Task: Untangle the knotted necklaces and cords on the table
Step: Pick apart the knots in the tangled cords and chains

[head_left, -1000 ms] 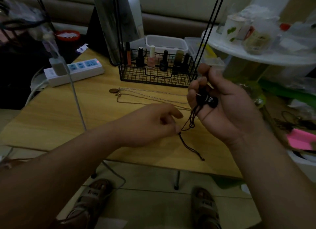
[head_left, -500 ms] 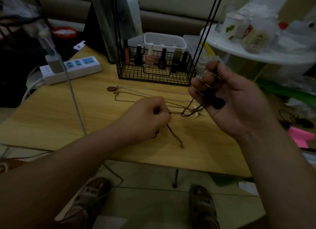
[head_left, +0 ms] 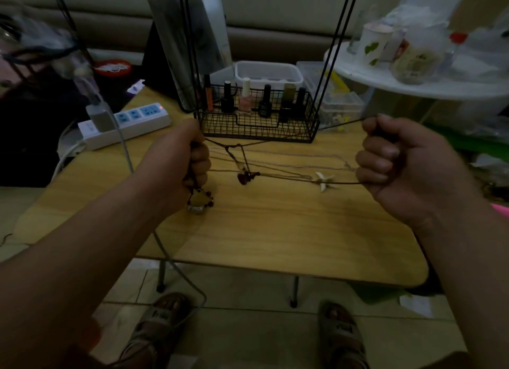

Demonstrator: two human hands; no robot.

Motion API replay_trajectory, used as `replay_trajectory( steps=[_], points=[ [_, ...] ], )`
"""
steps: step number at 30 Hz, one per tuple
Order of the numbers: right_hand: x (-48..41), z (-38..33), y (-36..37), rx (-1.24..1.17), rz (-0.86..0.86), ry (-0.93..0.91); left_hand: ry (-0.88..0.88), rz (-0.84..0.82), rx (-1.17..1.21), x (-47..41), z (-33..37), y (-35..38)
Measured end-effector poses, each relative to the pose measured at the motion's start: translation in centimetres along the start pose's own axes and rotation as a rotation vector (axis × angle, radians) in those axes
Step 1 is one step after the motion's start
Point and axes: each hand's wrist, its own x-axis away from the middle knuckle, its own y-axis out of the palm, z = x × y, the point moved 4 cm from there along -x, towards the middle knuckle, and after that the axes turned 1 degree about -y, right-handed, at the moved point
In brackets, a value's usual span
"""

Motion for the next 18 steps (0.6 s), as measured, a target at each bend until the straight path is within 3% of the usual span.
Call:
replay_trajectory(
  steps=[4, 9, 15, 18],
  points=[
    [-0.5, 0.2, -1.2, 0.157, 0.051, 0.032, 0.011, 0.042, 0.062, 0.0, 0.0, -0.4],
    [-0.2, 0.7, -2.0, 0.649, 0.071, 0.042, 0.048, 0.143, 0.077, -0.2, 0.2, -0.9],
    [0.4, 2.9, -1.4, 1.073, -0.063, 0.181, 0.129, 0.142, 0.105, 0.3, 0.7, -0.4],
    [0.7, 3.6, -0.8, 1.216, -0.140, 0.189, 0.155, 0.052, 0.139, 0.5, 1.1, 0.0]
  ],
)
